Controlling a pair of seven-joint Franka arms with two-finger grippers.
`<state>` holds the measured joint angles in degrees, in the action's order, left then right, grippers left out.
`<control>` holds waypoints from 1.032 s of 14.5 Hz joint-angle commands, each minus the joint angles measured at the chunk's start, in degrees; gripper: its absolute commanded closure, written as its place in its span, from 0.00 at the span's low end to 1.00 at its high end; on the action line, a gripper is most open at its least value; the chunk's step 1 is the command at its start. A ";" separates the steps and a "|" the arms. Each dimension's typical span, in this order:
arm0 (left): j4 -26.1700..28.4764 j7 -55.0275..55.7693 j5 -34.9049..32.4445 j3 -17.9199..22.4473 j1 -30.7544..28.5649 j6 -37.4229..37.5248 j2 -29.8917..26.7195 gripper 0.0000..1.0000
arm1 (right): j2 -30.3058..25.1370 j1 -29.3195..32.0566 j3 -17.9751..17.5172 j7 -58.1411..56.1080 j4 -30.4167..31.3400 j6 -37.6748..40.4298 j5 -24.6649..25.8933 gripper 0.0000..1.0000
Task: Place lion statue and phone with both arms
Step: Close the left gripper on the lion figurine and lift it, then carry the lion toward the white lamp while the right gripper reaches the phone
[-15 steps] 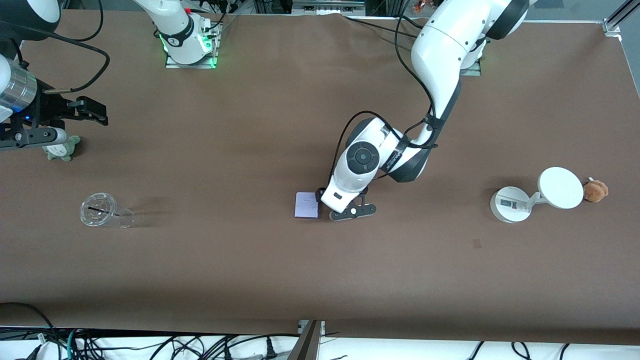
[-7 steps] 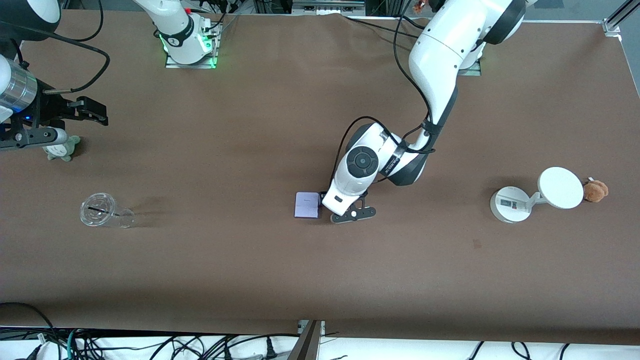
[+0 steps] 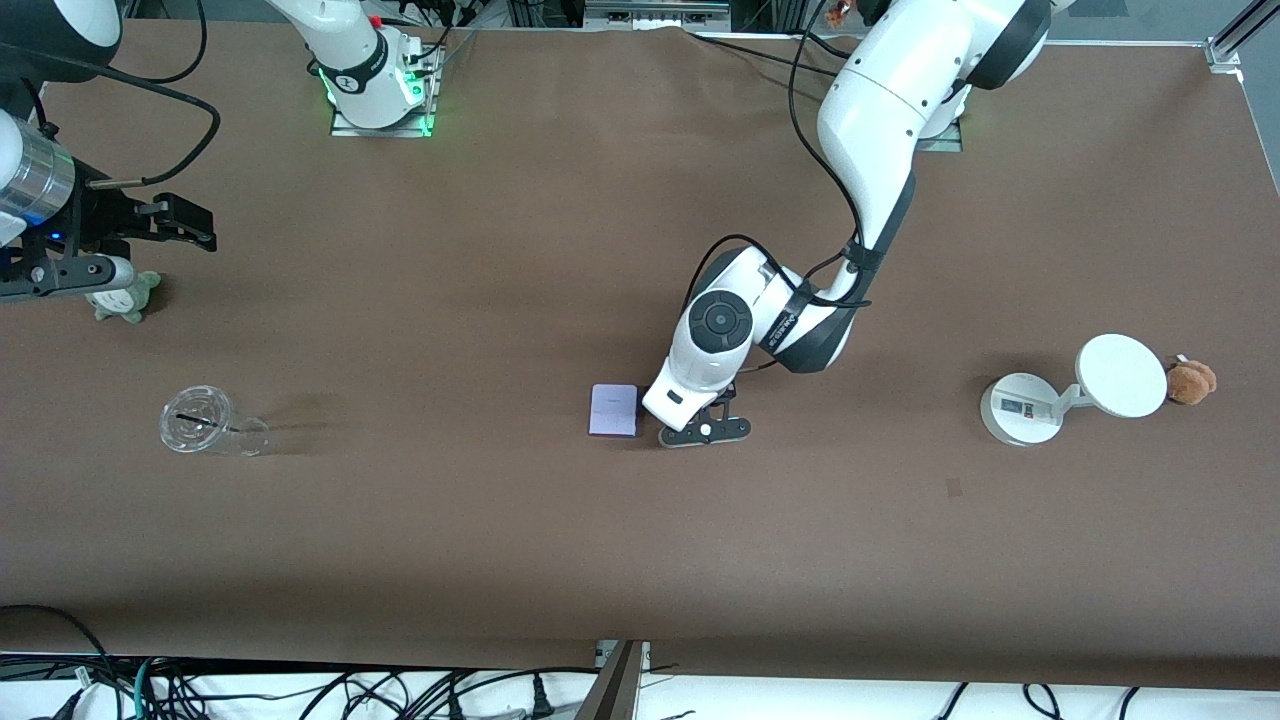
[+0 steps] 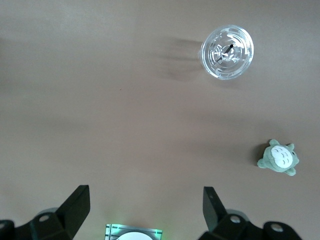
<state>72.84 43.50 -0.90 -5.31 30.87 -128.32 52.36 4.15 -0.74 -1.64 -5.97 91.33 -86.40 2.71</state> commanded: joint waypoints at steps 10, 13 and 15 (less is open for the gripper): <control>12.75 -28.87 -0.95 -0.58 -22.32 6.07 -13.51 1.00 | 0.68 -3.81 -0.12 4.19 -0.98 0.18 -0.34 0.00; 16.00 -40.30 -0.51 -0.76 -29.79 5.98 -14.82 1.00 | 2.52 -8.64 -0.12 12.62 -2.11 -2.00 -0.60 0.00; 21.43 -43.31 -1.30 -0.67 -32.70 3.63 -17.89 1.00 | 5.76 -11.20 -0.12 18.16 -4.92 -3.33 -3.66 0.00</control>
<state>86.47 3.76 -1.05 -5.04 0.90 -122.02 40.08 6.08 -9.72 -2.03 7.23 90.75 -89.38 1.47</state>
